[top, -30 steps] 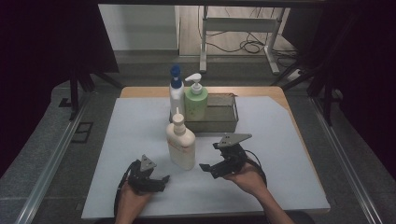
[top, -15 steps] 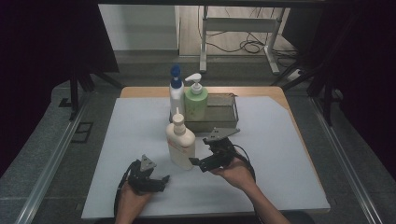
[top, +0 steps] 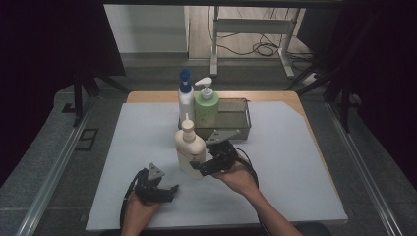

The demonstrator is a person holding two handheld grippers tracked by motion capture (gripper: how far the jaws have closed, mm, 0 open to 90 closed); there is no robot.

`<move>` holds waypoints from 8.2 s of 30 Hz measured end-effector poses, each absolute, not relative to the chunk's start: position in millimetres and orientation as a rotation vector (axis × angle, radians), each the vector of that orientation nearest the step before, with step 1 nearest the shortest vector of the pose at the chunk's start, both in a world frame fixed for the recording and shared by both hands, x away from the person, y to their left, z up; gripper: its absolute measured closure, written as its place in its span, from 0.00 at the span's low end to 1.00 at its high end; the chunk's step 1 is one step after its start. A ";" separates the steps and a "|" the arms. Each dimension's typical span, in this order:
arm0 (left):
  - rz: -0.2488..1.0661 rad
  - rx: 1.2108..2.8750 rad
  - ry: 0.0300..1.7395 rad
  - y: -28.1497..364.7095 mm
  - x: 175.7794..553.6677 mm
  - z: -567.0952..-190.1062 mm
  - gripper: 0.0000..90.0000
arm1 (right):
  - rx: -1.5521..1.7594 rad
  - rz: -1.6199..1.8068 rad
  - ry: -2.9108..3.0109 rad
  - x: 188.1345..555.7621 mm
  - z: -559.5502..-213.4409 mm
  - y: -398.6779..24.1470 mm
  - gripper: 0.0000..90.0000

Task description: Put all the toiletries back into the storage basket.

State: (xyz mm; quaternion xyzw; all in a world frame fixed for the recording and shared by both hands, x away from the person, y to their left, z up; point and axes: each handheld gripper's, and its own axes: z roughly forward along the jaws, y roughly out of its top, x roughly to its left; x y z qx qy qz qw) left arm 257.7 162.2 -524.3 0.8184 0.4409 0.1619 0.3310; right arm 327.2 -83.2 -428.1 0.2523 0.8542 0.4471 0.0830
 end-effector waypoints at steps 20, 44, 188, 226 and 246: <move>0.423 2.139 1.153 162.2 257.7 -524.3 0.11 | 0.741 1.311 2.502 332.3 -422.8 -51.2 0.31; 0.424 2.138 1.154 162.1 257.7 -524.3 0.11 | 0.713 1.270 2.538 335.9 -412.2 -64.6 0.43; 0.423 2.145 1.151 162.6 257.6 -524.2 0.12 | 1.145 1.167 2.126 489.2 -377.5 -156.0 0.44; 0.424 2.146 1.149 162.6 257.5 -524.2 0.12 | 1.192 1.109 2.183 475.2 -415.0 -155.5 0.43; 0.424 2.146 1.149 162.6 257.6 -524.1 0.11 | 1.169 1.179 2.212 475.1 -415.8 -162.4 0.35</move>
